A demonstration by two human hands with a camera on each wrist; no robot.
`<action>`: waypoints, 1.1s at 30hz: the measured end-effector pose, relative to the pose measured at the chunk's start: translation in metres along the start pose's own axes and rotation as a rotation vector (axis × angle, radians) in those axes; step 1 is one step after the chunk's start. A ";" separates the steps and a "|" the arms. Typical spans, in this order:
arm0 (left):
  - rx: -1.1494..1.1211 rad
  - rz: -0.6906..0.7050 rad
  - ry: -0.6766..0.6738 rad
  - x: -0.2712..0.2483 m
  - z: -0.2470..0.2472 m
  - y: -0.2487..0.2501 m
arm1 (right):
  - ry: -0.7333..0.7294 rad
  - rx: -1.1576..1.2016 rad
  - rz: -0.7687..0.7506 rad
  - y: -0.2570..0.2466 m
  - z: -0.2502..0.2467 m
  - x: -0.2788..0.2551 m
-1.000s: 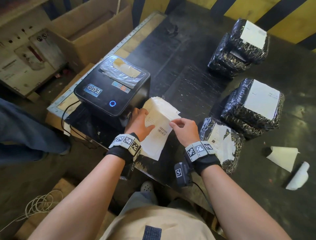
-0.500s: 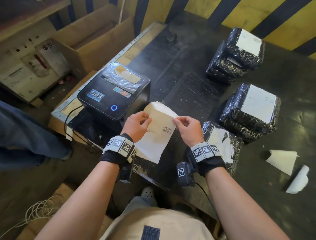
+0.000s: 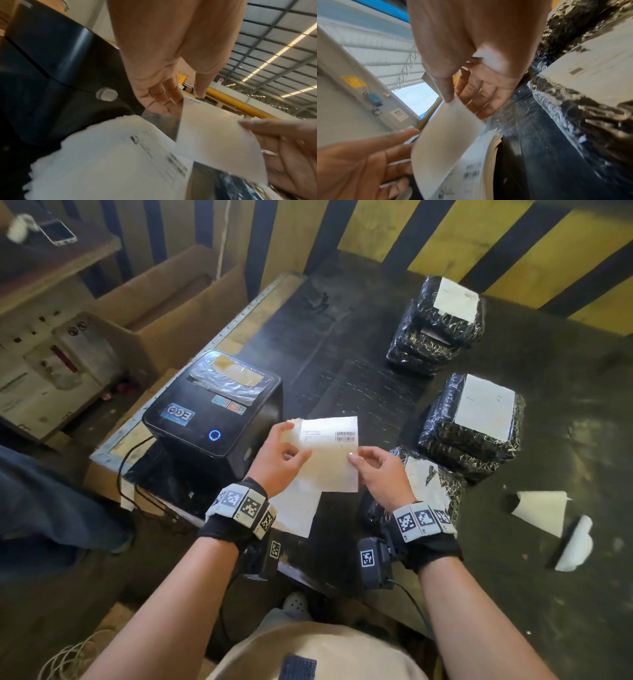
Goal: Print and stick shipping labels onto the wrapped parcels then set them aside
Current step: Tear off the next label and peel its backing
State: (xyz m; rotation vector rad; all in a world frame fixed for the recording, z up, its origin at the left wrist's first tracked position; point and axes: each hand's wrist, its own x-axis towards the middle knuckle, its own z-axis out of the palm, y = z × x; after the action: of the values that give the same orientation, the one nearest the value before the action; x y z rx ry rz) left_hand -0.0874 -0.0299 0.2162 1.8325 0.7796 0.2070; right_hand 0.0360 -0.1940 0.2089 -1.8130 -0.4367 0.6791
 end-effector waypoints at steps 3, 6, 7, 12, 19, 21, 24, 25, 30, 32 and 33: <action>0.043 0.023 -0.027 0.000 0.015 0.004 | 0.075 0.004 -0.025 -0.003 -0.012 -0.008; 0.063 0.055 -0.025 -0.002 0.034 0.018 | 0.131 0.057 -0.040 -0.005 -0.027 -0.017; 0.108 0.069 -0.017 -0.003 0.041 0.023 | 0.153 0.066 -0.046 -0.004 -0.032 -0.020; 0.357 0.277 -0.057 -0.013 0.080 0.041 | 0.281 0.062 -0.061 0.002 -0.063 -0.030; 0.432 0.402 -0.221 -0.030 0.133 0.065 | 0.318 0.147 -0.015 0.005 -0.102 -0.043; 0.419 0.389 -0.223 -0.032 0.141 0.071 | 0.291 0.194 0.031 0.006 -0.112 -0.045; 0.389 0.397 -0.224 -0.035 0.151 0.080 | 0.251 0.269 0.080 0.007 -0.125 -0.049; 0.380 0.398 -0.229 -0.036 0.155 0.083 | 0.247 0.268 0.080 0.008 -0.128 -0.049; 0.403 0.401 -0.221 -0.042 0.170 0.090 | 0.176 0.357 0.114 0.010 -0.141 -0.054; 0.393 0.408 -0.201 -0.045 0.174 0.092 | 0.147 0.412 0.122 0.010 -0.145 -0.056; 0.376 0.422 -0.192 -0.047 0.176 0.093 | 0.132 0.442 0.120 0.010 -0.146 -0.057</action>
State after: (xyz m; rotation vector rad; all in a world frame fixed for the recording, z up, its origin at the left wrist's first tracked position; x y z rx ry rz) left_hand 0.0010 -0.2133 0.2383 2.3248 0.3005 0.1570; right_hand 0.0856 -0.3382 0.2478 -1.4592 -0.0785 0.6722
